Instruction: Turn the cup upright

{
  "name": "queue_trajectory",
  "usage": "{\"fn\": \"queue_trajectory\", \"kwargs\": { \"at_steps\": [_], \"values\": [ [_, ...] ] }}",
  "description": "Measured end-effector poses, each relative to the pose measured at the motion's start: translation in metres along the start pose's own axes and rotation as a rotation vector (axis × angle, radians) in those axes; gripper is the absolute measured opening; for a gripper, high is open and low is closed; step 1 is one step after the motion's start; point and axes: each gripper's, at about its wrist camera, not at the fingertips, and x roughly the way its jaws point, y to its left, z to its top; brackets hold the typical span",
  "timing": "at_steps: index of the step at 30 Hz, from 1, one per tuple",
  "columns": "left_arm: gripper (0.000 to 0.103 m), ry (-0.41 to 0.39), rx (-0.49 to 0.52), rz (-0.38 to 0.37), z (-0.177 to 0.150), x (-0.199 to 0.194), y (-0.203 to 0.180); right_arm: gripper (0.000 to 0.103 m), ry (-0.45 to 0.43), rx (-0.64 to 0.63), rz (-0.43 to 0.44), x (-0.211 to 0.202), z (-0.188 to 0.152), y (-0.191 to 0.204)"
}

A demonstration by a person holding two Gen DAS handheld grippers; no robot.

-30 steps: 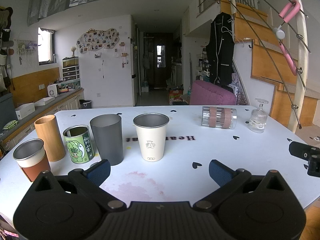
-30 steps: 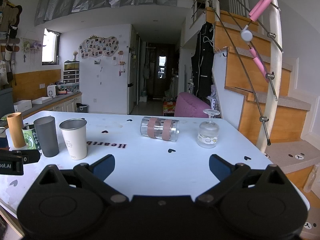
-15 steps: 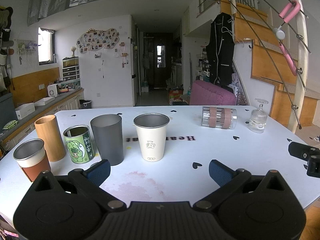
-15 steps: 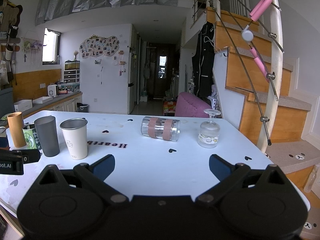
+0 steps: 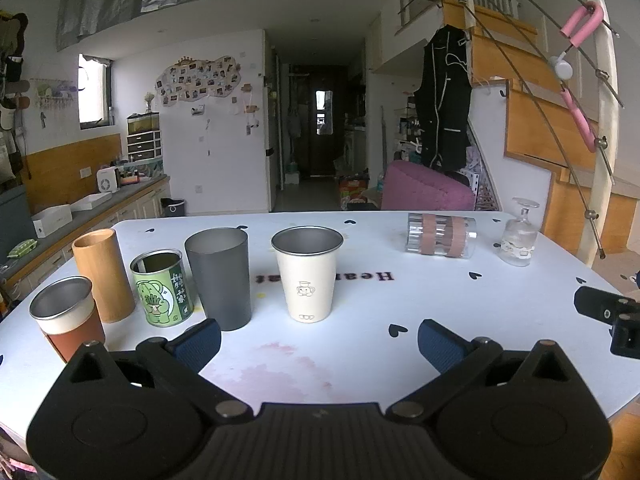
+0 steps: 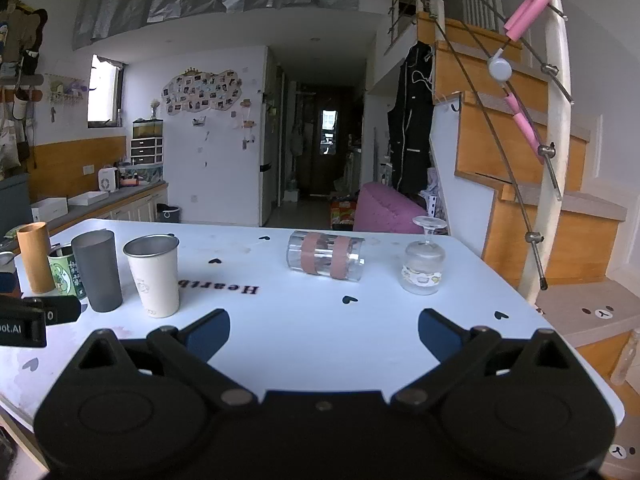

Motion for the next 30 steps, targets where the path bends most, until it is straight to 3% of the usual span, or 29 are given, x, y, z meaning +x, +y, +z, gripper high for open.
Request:
{"fn": "queue_trajectory", "kwargs": {
  "at_steps": [30],
  "values": [
    [0.103, 0.001, -0.001, -0.002, -0.0009, -0.0007, 0.0024, 0.102, 0.003, 0.0, 0.002, -0.0031, 0.0004, 0.0014]
  ]
}}
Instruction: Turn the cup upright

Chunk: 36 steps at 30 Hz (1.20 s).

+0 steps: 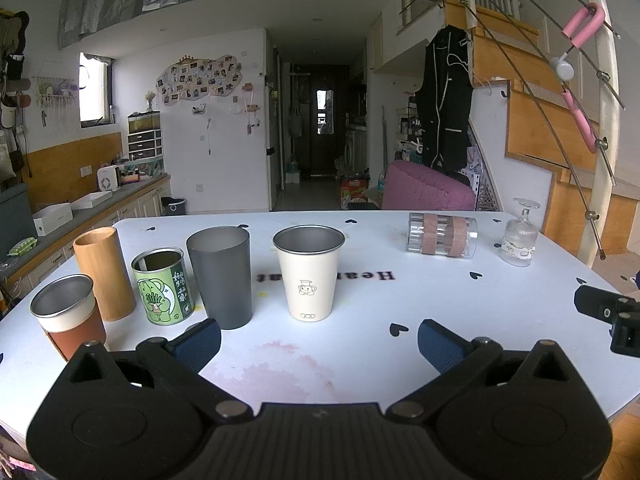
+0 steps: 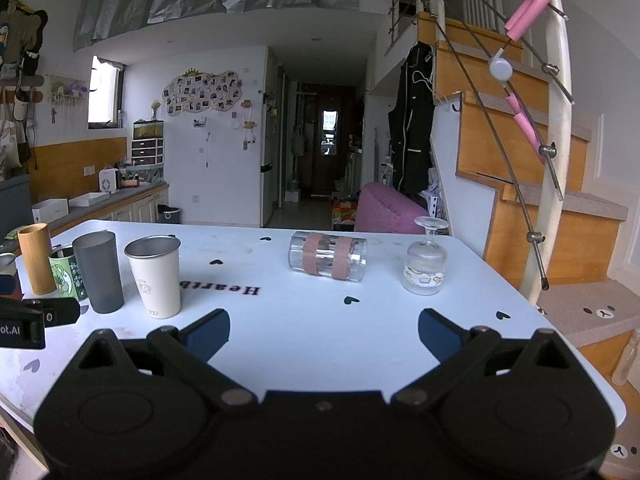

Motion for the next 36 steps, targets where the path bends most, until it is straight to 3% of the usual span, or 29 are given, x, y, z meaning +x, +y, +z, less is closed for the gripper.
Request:
{"fn": "queue_trajectory", "kwargs": {
  "at_steps": [11, 17, 25, 36],
  "values": [
    [0.103, 0.004, -0.003, -0.002, -0.002, -0.002, 0.004, 0.102, 0.001, 0.002, 0.007, 0.003, 0.001, 0.001],
    [0.103, 0.012, -0.01, 0.003, -0.005, -0.001, 0.003, 0.101, -0.025, 0.005, 0.032, 0.026, 0.012, -0.007],
    [0.103, 0.031, -0.035, 0.011, -0.012, 0.004, 0.01, 0.1, -0.015, -0.118, 0.037, 0.106, 0.039, -0.008],
    [0.103, 0.077, -0.076, 0.011, -0.031, 0.029, 0.031, 0.099, 0.109, 0.023, 0.024, 0.222, 0.079, -0.005]
  ]
}}
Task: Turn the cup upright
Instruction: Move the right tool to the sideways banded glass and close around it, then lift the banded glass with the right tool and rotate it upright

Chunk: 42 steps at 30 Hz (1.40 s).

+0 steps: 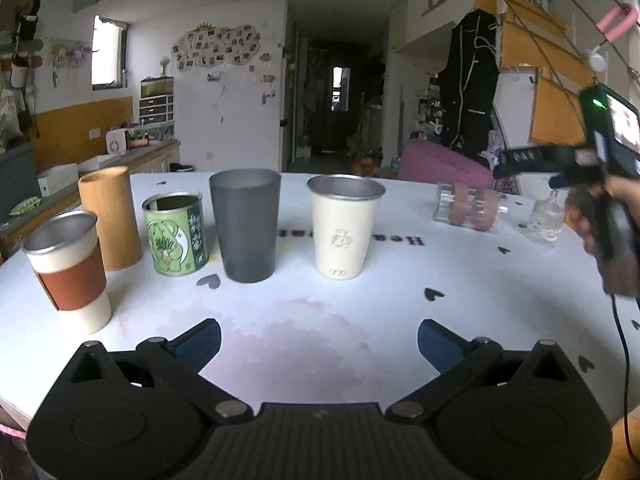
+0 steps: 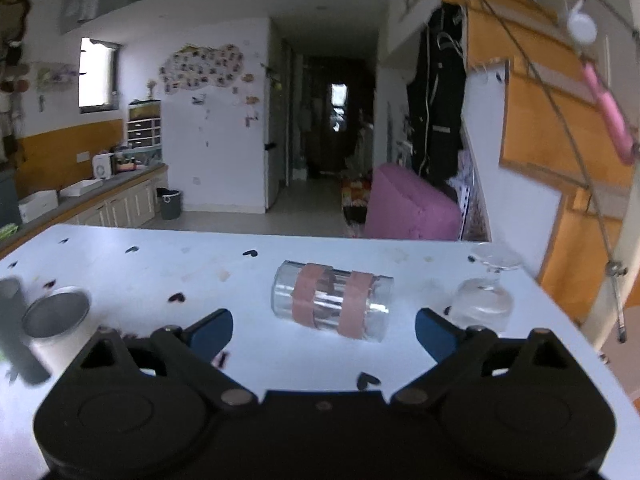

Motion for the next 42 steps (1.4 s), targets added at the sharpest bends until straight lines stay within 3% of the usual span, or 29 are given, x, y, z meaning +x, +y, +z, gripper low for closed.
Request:
{"fn": "queue_trajectory", "kwargs": {
  "at_steps": [12, 20, 25, 29, 34, 38, 42],
  "values": [
    [0.103, 0.053, -0.052, 0.043, -0.005, 0.022, 0.03, 0.098, 0.083, 0.013, -0.122, 0.112, 0.056, 0.036],
    [0.103, 0.079, -0.08, 0.087, -0.006, 0.03, 0.045, 0.097, 0.186, -0.123, -0.22, 0.181, 0.043, 0.059],
    [0.103, 0.09, -0.083, 0.083, -0.006, 0.033, 0.046, 0.096, 0.23, -0.207, -0.259, 0.194, 0.026, 0.06],
    [0.103, 0.095, -0.08, 0.067, -0.007, 0.036, 0.043, 0.094, 0.207, -0.306, -0.207, 0.179, 0.013, 0.061],
    [0.103, 0.101, -0.072, 0.046, -0.008, 0.04, 0.038, 0.08, 0.175, -0.497, -0.123, 0.156, -0.005, 0.073],
    [0.103, 0.099, -0.074, 0.049, -0.008, 0.04, 0.038, 0.08, 0.162, -0.644, -0.03, 0.134, -0.02, 0.077],
    [0.103, 0.101, -0.076, 0.044, -0.008, 0.042, 0.038, 0.076, 0.186, -0.691, 0.04, 0.114, -0.022, 0.065]
  ]
}}
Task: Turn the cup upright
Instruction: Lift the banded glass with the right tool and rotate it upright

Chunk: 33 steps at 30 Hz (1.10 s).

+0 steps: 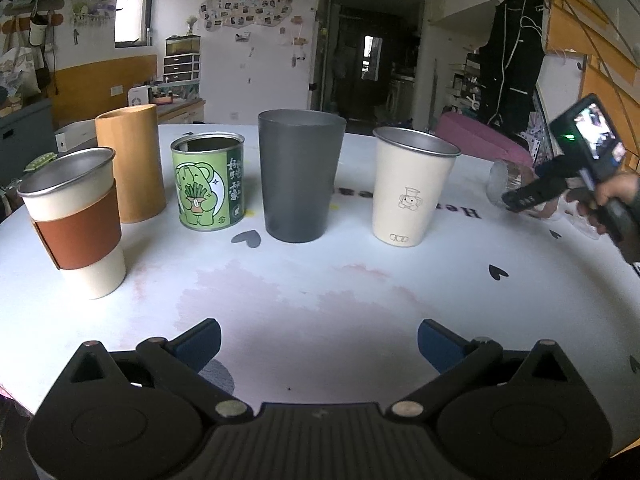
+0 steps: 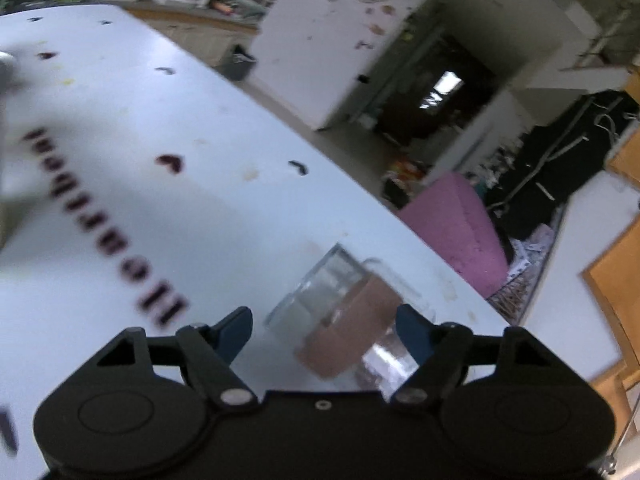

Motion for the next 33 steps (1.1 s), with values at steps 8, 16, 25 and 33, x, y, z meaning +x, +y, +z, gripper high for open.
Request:
{"fn": "queue_trajectory", "kwargs": {
  "at_steps": [8, 16, 25, 33],
  "values": [
    [0.103, 0.007, 0.007, -0.028, 0.001, 0.004, -0.004, 0.079, 0.043, 0.413, 0.148, -0.022, -0.013, -0.05],
    [0.103, -0.009, -0.007, -0.033, 0.017, 0.001, 0.002, 0.088, 0.103, 1.128, 0.227, -0.009, -0.006, -0.091],
    [0.103, -0.016, -0.038, 0.015, 0.039, 0.001, 0.02, 0.089, 0.182, 1.637, 0.069, 0.035, -0.003, -0.094],
    [0.103, -0.002, -0.058, 0.06, 0.044, 0.005, 0.032, 0.088, 0.241, 1.887, -0.017, 0.077, -0.022, -0.092]
  ]
}}
